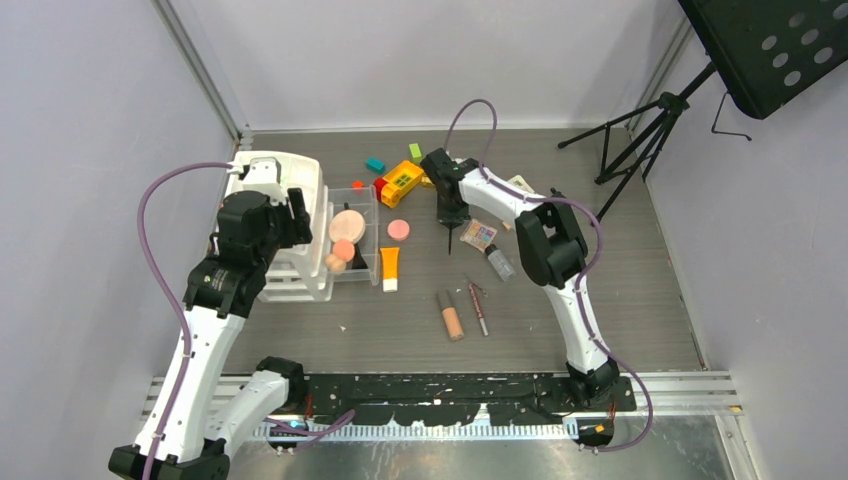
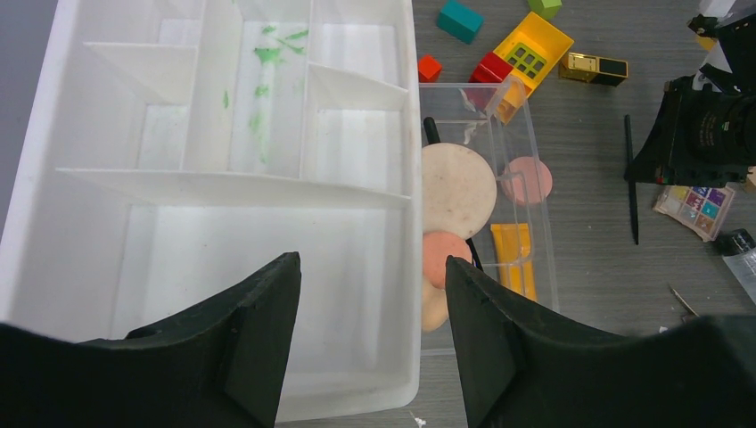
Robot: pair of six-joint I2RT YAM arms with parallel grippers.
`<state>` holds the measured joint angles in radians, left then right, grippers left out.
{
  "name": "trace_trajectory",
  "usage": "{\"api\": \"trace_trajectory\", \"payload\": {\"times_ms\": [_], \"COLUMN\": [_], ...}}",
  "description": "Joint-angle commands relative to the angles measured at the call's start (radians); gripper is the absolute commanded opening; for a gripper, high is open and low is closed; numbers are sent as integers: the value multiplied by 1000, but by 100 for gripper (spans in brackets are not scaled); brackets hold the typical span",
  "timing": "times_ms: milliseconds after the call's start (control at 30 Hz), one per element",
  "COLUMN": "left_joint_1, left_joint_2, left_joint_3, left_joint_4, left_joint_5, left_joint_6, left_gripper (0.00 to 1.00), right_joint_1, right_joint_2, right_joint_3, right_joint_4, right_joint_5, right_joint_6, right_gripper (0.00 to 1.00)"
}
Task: Organize the makeup
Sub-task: Pick up the makeup tool from the center of the board.
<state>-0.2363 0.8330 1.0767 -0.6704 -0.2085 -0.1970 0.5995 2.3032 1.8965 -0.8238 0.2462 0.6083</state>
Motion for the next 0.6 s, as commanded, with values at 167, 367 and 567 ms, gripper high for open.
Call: {"api": "trace_trajectory", "payload": {"times_ms": [167, 367, 567], "left_joint_1": [-4, -3, -3], "left_joint_2": [-2, 1, -1], "left_joint_3": [5, 5, 5], "left_joint_4": [31, 31, 32], "left_joint_5": [15, 17, 15], "left_joint_6": [12, 13, 13], "left_gripper": [63, 63, 63], "right_joint_1": [40, 30, 25], "right_joint_2": [-39, -40, -12], "right_joint_3": [-93, -107, -97], "right_joint_4": [14, 11, -10], "right_joint_5": [-66, -53, -82], "right_joint_6": [-186, -154, -159], "right_gripper": [18, 47, 34]}}
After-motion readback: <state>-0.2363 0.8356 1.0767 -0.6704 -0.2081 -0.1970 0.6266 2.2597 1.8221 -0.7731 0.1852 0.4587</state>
